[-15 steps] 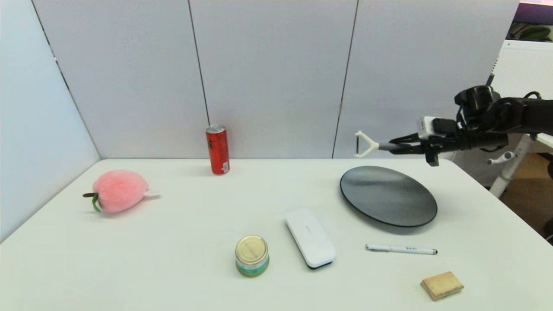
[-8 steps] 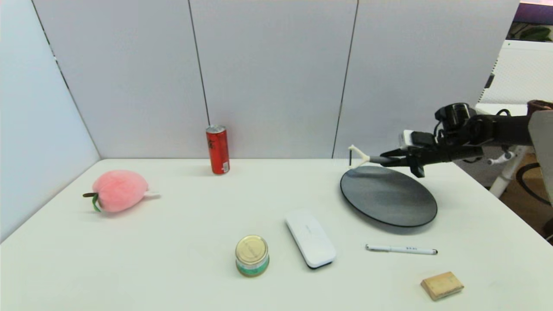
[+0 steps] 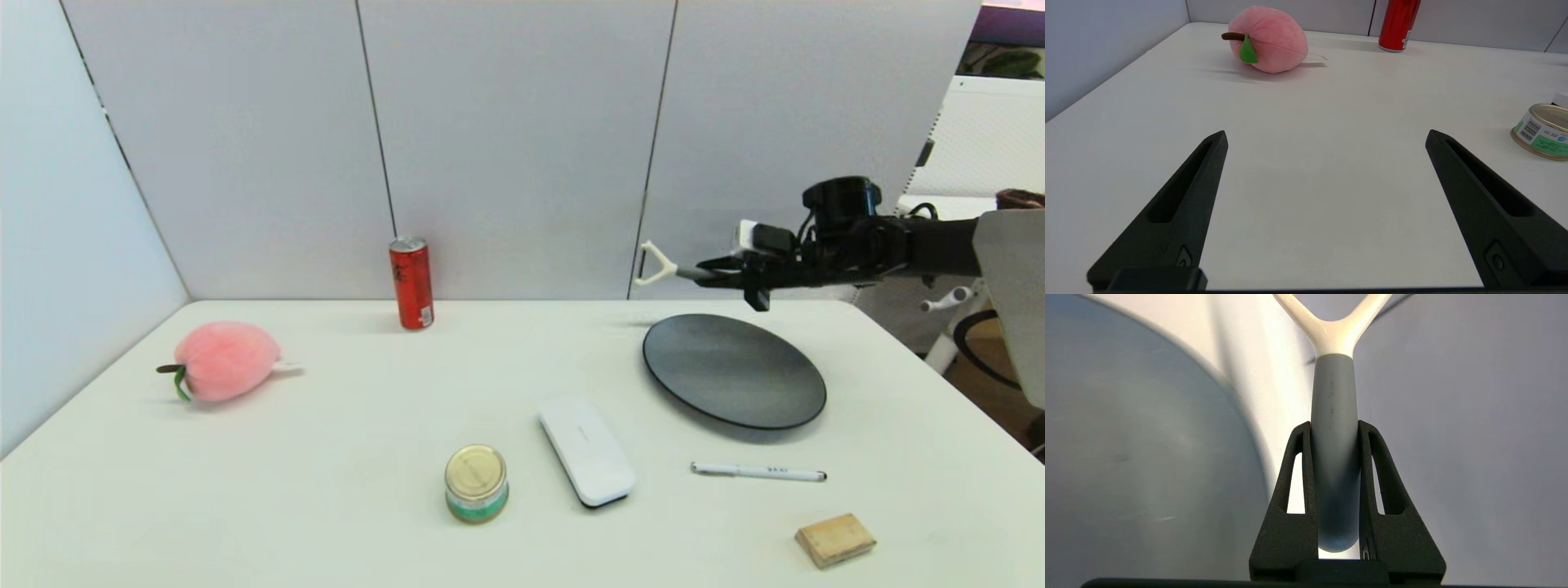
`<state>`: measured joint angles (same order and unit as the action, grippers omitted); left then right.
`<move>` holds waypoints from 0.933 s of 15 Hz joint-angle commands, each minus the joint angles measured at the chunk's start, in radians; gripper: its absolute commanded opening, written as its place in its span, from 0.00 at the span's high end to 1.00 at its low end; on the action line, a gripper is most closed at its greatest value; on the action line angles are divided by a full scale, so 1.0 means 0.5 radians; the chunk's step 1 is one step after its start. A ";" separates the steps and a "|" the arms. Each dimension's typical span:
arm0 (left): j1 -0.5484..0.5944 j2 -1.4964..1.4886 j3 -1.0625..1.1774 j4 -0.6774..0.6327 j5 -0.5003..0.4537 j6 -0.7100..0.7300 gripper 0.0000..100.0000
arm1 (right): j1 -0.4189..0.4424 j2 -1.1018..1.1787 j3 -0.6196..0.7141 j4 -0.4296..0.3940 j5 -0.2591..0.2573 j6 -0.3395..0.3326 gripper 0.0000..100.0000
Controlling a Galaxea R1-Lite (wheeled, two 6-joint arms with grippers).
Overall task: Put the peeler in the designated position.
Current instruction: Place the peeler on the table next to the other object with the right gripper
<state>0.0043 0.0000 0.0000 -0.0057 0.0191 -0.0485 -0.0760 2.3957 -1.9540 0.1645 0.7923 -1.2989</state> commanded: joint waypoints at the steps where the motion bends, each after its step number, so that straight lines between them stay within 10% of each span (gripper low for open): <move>1: 0.001 0.003 0.003 -0.001 0.002 -0.001 0.00 | -0.072 0.019 0.003 -0.344 0.035 -0.028 1.00; 14: 0.001 0.003 0.003 -0.001 0.002 -0.001 0.00 | -0.149 0.212 0.009 -0.353 0.136 -0.292 1.00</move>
<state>0.0043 0.0000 0.0000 -0.0057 0.0196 -0.0481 -0.1500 2.4740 -1.9498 -0.0023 0.8568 -1.4364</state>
